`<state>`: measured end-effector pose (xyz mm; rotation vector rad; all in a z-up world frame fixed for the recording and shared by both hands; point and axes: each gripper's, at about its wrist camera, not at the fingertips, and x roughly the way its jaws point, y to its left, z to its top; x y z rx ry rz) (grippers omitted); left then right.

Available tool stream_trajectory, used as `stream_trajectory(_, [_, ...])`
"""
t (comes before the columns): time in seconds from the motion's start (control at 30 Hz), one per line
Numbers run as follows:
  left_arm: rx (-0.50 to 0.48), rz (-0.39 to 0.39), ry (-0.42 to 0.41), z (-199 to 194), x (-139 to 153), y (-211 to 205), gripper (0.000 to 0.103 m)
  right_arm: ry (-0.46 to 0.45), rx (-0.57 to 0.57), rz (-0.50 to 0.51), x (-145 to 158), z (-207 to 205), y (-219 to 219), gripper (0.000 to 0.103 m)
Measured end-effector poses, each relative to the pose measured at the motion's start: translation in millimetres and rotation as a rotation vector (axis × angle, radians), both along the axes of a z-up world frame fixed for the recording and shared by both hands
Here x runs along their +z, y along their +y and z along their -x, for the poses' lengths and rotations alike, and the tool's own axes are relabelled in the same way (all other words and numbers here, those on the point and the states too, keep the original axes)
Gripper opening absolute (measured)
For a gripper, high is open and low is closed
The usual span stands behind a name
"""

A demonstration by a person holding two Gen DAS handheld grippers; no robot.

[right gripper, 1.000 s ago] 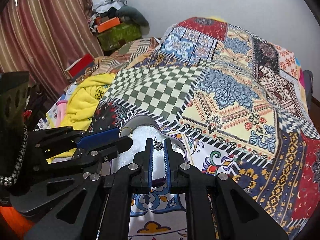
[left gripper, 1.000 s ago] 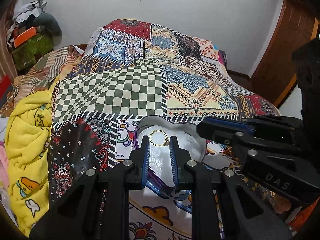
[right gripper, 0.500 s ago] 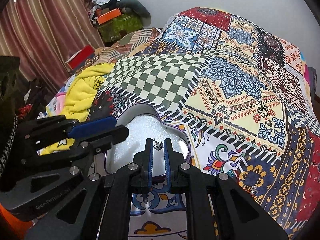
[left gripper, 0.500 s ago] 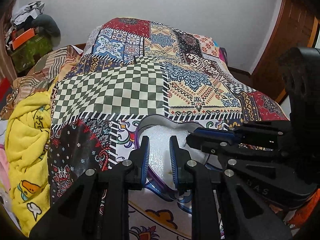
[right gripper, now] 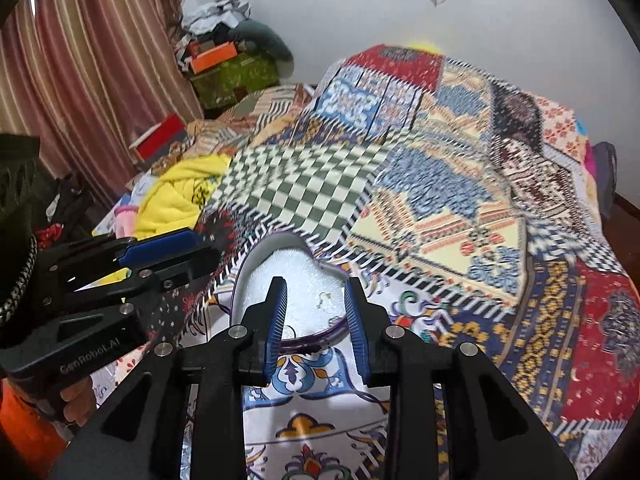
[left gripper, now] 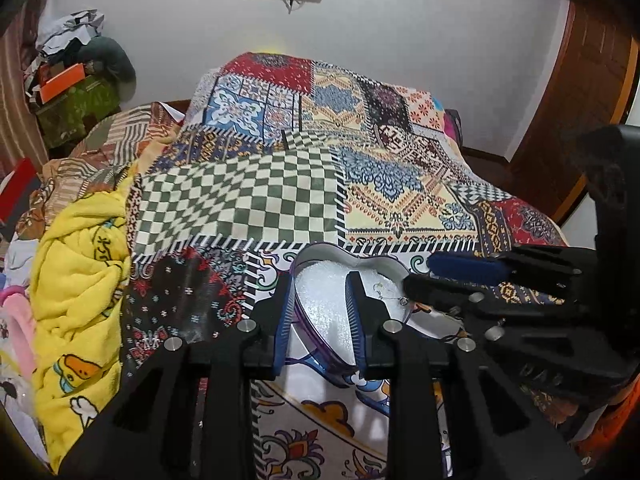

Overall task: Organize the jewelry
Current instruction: 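Carry both pieces over the heart tin and open both tools to drop them, then move the left tool to the red beaded bracelet while the right tool approaches the jewelry pile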

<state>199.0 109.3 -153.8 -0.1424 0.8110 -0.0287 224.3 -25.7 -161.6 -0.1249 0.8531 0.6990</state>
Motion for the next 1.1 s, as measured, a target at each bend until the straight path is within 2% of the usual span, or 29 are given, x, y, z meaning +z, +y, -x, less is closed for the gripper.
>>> stream_trajectory(0.3, [0.004,-0.012,-0.056,22.6,31.8,-8.0,0.026,-0.075,-0.082,-0.04,33.9,16.5,-36.9,0.027])
stream_trajectory(0.43, [-0.002,-0.013,-0.076,32.5,42.1,-15.5,0.032,-0.098,-0.112,-0.042,41.4,25.5,-51.9,0.027])
stream_trajectory(0.5, [-0.005,-0.017,-0.082,36.2,45.7,-20.1,0.032,-0.107,-0.125,-0.037,42.7,28.8,-59.1,0.027])
stream_trajectory(0.77, [-0.034,0.005,-0.068,43.5,46.2,-42.0,0.032,-0.097,-0.18,-0.026,37.1,37.0,-91.9,0.027])
stream_trajectory(1.1, [-0.103,0.024,0.003,34.2,20.9,-81.0,0.032,-0.037,-0.23,0.02,7.2,40.0,-127.6,0.027])
